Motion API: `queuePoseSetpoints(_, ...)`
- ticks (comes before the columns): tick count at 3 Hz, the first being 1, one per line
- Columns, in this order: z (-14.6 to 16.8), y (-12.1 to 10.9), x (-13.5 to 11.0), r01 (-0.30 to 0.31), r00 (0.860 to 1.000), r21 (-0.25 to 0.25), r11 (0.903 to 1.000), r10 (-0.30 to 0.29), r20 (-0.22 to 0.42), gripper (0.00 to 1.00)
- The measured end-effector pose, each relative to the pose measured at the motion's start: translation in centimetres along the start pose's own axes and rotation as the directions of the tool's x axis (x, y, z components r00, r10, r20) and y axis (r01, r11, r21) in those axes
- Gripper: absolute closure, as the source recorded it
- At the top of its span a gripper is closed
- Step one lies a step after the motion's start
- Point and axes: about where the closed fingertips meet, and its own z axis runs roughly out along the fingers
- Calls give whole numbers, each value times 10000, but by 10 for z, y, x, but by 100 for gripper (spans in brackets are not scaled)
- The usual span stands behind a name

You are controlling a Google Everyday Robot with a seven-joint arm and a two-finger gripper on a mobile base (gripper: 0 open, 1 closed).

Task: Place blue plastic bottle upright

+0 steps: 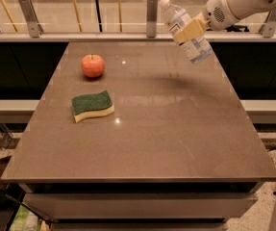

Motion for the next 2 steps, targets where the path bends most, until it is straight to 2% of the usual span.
queuePoseSetpoints(1,4,0,-3,-366,9935,-231,9991,389,1074,100)
queuePoseSetpoints(2,4,2,-6,-433,9739,-328,9985,495,2216,100)
